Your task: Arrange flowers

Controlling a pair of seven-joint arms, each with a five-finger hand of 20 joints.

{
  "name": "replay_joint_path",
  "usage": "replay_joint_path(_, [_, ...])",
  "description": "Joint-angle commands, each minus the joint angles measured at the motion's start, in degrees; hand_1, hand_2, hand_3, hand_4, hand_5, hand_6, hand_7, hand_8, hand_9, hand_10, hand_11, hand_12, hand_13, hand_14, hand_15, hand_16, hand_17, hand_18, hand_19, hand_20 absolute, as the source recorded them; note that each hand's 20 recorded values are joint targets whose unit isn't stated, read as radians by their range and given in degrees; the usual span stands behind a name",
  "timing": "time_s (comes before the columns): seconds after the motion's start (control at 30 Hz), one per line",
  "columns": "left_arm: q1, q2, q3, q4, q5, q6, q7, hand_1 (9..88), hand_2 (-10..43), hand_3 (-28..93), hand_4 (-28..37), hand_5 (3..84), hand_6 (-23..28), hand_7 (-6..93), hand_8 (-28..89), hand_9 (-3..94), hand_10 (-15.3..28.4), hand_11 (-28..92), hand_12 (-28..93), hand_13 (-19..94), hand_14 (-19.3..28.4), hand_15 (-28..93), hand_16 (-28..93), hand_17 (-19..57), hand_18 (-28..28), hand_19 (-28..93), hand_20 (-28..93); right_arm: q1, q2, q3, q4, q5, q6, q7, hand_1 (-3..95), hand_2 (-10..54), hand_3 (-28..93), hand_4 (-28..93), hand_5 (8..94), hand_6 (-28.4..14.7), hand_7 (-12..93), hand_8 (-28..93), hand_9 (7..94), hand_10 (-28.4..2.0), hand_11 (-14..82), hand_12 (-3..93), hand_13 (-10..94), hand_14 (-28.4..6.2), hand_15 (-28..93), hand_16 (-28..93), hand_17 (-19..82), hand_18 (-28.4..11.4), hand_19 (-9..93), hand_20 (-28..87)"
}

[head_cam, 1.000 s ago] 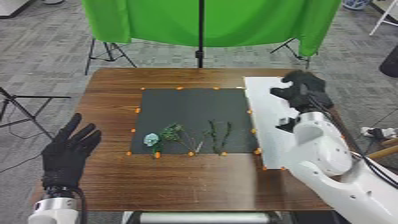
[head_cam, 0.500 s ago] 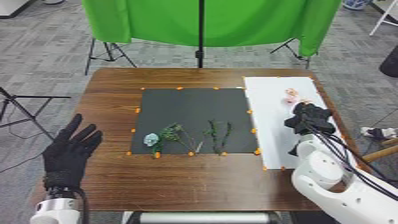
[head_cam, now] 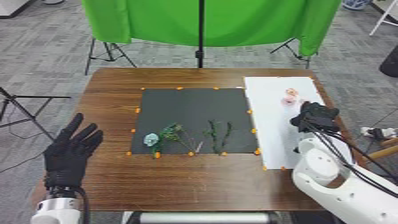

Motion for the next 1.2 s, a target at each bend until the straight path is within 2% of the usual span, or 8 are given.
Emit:
replay_joint_path(0.03, [0.08, 0.18, 0.39, 0.31, -0.8, 0.55, 0.37, 18.2, 7.5, 80, -28.3, 33.8, 6.6, 7.7, -8, 31.6, 19.3, 23, 11, 20, 27.1, 54, -10, -7.8, 28.4, 57, 3, 5.29, -0.73, -5.67, 4.23, 0.68, -2.36, -1.21, 36.0, -9.5, 80, -28, 57.9, 1.6, 18, -14, 61.6, -15.9, 46.5, 17.3, 56, -12.1, 80, 15, 20, -24.1, 82, 45])
replay_joint_path(0.1, [0.2, 0.16, 0.28, 0.24, -0.77, 0.65, 0.45, 18.3, 7.5, 80, -28.3, 33.7, 6.6, 7.7, -8, 31.6, 19.3, 23, 11, 20, 27.1, 54, -10, -7.8, 28.4, 57, 3, 5.7, -1.13, -6.8, 5.29, 0.41, -0.3, -0.75, 39.4, -9.5, 79, -28, 61.4, 2.3, 19, -14, 65.5, -14.3, 44.2, 16.9, 59, -10.9, 78, 16, 21, -24.1, 82, 44])
replay_joint_path(0.23, [0.28, 0.22, 0.16, 0.2, -0.86, 0.79, 0.64, 18.3, 7.5, 80, -28.3, 33.8, 6.6, 7.7, -8, 31.6, 19.3, 23, 11, 20, 27.2, 54, -10, -7.9, 28.4, 57, 3, 4.41, -1.36, -6.41, 5.56, 0.2, 2.68, -0.05, 54.4, -9.5, 69, -28, 74.9, 1.6, 23, -2, 83.1, -7.5, 18.4, 33.6, 70, -6.1, 66, 26, 28, -22.2, 83, 41])
replay_joint_path(0.33, [0.56, 0.31, 0.05, 0.07, -1.04, 0.97, 1.02, 18.3, 7.5, 80, -28.3, 33.8, 6.6, 7.7, -8, 31.6, 19.2, 23, 11, 20, 27.2, 54, -10, -7.9, 28.4, 57, 3, 3.31, -1.34, -5.45, 5.05, -0.7, 5.56, 0.32, 60.5, -9.5, 67, -28, 81.4, 1.5, 25, 1, 89.6, -5.1, 13.6, 35.0, 77, -2.2, 58, 31, 33, -19.8, 83, 40])
replay_joint_path(0.7, [1.72, 1.11, -0.95, -0.62, -1.22, 1.35, 1.81, 18.4, 7.5, 80, -28.3, 33.8, 6.6, 7.6, -8, 31.6, 19.2, 23, 11, 20, 27.1, 54, -10, -8.0, 28.4, 57, 3, 6.29, -2.45, -3.06, -6.02, -3.73, 11.03, -3.5, 62.6, -9.5, 68, -28, 86.3, 0.7, 21, 2, 93.5, -4.9, 12.3, 35.1, 82, -1.1, 53, 34, 37, -19.4, 84, 41])
replay_joint_path(0.83, [1.63, 0.82, -1.3, -0.74, -0.76, 1.15, 0.94, 18.4, 7.5, 80, -28.3, 33.9, 6.7, 7.5, -8, 31.6, 19.3, 23, 11, 20, 27.1, 54, -10, -7.9, 28.4, 57, 3, 11.1, -6.55, -6.73, -7.52, -2.36, 11.12, -6.95, 62.4, -9.5, 69, -28, 86.7, 0.6, 21, 3, 93.6, -5.0, 12.4, 35.0, 82, -1.4, 53, 35, 37, -19.5, 84, 41])
replay_joint_path(1.0, [1.61, 0.87, -1.43, -0.77, -0.73, 1.14, 0.98, 18.5, 7.5, 80, -28.3, 33.9, 6.7, 7.5, -8, 31.6, 19.3, 23, 11, 20, 27.2, 54, -10, -7.9, 28.4, 57, 3, 18.15, -16.06, -14.34, -3.61, 1.34, 9.56, -13.13, 62.0, -9.5, 70, -28, 86.8, 0.5, 21, 3, 93.7, -5.1, 12.6, 35.2, 82, -1.5, 54, 35, 37, -19.4, 84, 41])
replay_joint_path(1.2, [-0.09, 0.66, -1.3, -0.29, 0.13, 0.5, -0.82, 18.5, 7.4, 80, -28.3, 33.9, 6.6, 7.5, -8, 31.6, 19.2, 23, 11, 20, 27.1, 54, -10, -7.9, 28.4, 57, 3, 24.13, -28.6, -21.35, 6.44, 4.43, 6.89, -18.83, 61.6, -9.5, 70, -28, 86.3, 0.8, 21, 3, 93.6, -5.1, 12.3, 35.8, 81, -1.6, 55, 35, 36, -19.1, 84, 41])
